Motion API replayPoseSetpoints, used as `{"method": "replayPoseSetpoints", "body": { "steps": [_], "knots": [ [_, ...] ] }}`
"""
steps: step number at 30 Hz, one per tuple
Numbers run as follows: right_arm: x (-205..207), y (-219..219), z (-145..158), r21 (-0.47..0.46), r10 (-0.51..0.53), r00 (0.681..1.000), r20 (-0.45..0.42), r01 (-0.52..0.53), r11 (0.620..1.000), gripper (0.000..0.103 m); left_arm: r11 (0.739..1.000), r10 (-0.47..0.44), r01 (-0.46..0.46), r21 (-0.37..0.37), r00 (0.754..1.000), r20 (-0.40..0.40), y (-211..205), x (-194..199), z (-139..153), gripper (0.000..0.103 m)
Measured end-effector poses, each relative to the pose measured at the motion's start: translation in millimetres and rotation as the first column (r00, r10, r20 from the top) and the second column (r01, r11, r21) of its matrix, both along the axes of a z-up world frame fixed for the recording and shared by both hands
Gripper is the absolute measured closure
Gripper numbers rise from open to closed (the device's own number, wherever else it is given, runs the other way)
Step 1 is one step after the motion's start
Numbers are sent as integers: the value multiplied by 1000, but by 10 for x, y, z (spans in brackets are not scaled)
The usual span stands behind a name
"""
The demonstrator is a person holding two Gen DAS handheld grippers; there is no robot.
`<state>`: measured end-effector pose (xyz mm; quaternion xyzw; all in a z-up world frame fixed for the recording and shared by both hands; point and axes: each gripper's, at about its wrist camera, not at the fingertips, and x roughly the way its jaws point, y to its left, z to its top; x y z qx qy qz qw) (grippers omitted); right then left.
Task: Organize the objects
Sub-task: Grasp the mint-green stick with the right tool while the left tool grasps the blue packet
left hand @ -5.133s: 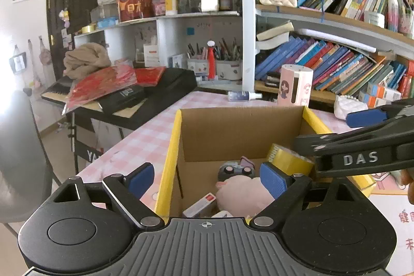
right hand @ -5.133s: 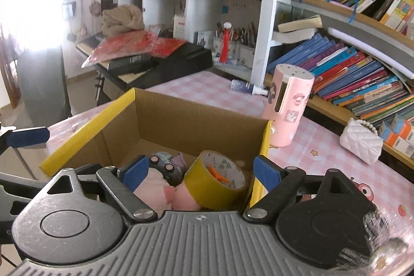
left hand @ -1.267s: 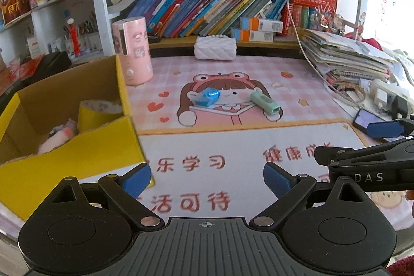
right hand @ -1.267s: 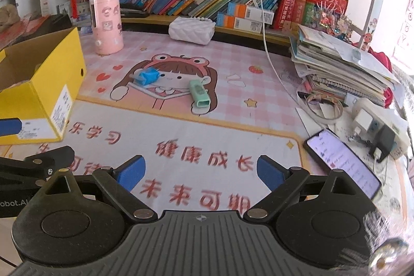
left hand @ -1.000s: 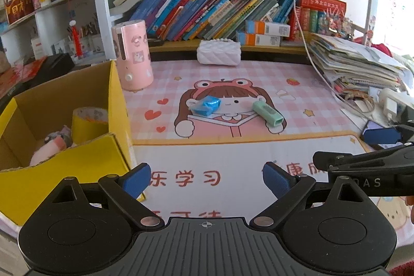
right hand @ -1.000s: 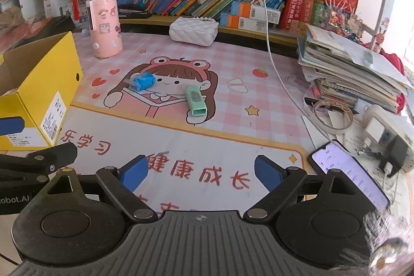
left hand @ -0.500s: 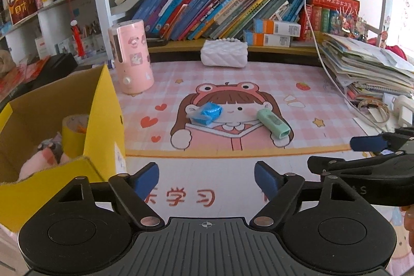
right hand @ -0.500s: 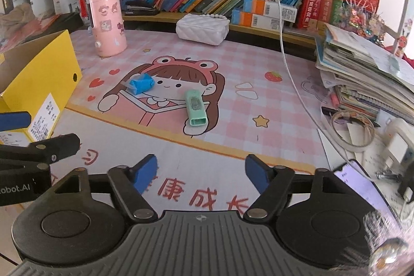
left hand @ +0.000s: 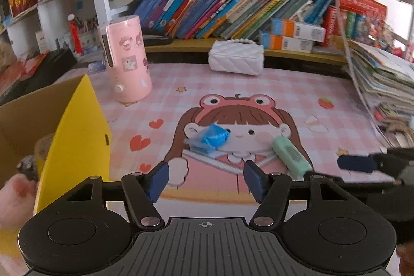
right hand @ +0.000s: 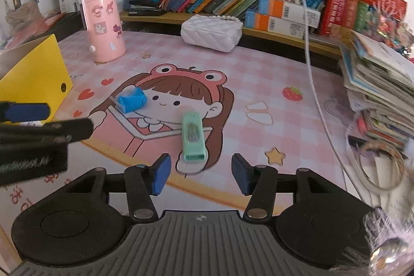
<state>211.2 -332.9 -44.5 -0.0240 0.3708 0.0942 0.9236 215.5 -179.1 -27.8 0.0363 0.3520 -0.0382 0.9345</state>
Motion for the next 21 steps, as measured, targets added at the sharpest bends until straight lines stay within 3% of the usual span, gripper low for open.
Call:
{"method": "replayPoseSetpoints", "body": {
  "steps": [6,18,21],
  "knots": [
    [273,14,-97,15,24,1000,-13,-23,1000,57,998,51,-52,-26,998,-36,-18,440,-148,40],
    [500,44,-265,31,46,998,-53,-45,999,58,998,62,-60,26,995,-82,-180,1014,-489,40],
    [522,45,-292,36,53,996,-65,-51,998,62,997,50,-45,59,996,-80,-192,1035,-548,47]
  ]
}}
